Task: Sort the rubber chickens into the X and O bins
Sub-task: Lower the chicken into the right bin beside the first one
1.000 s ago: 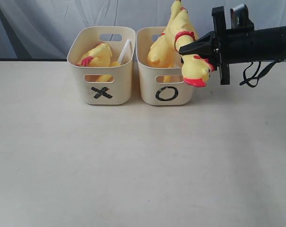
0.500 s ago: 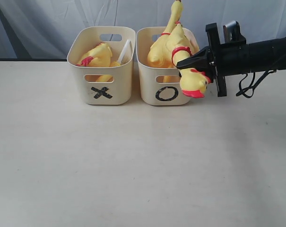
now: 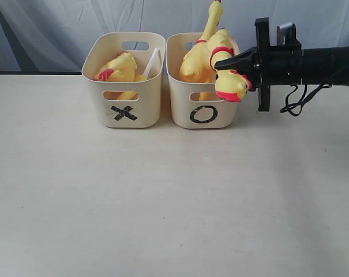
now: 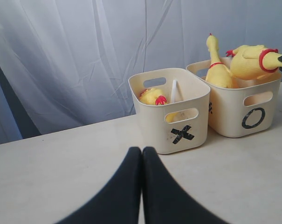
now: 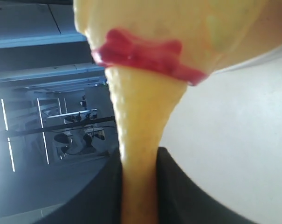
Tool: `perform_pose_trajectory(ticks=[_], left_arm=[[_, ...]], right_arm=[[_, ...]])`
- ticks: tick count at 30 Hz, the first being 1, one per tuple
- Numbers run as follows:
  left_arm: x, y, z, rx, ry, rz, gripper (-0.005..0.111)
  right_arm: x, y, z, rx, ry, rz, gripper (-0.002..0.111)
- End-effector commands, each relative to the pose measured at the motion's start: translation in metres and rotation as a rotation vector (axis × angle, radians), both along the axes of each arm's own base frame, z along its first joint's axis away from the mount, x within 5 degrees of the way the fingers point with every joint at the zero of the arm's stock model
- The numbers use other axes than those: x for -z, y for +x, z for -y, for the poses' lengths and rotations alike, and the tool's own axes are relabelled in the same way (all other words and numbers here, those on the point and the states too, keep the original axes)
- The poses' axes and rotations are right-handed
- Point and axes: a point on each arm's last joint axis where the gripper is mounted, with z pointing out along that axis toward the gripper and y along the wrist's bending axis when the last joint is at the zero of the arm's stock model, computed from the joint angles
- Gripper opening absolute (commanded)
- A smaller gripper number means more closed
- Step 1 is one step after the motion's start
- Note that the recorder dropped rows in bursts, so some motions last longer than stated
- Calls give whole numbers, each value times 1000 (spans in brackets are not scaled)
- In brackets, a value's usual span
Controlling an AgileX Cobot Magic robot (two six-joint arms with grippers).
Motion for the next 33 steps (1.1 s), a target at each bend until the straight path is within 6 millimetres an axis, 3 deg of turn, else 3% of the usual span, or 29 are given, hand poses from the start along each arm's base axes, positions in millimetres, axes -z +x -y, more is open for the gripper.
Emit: perform_pose_trajectory(ticks=[1,18,21,26,28,33], left_arm=[[-1,-1,0,15,-7,11,0],[-1,-1,0,15,-6,11,0],[-1,-1,0,14,-4,12,0],[-1,-1,0,14,-4,12,0],[-1,-1,0,14,-4,12,0],[-1,-1,0,14,-4,12,0]], right_arm=[[-5,6,3,67,43,-23,-1],[-3,5,3,76,40,-71,1],[-4,5,3,76,45,-81,17],[-4,5,3,72,52,-88,56],[-4,5,2,68,54,-88,61],[-5,3,2,52,69,-87,61]])
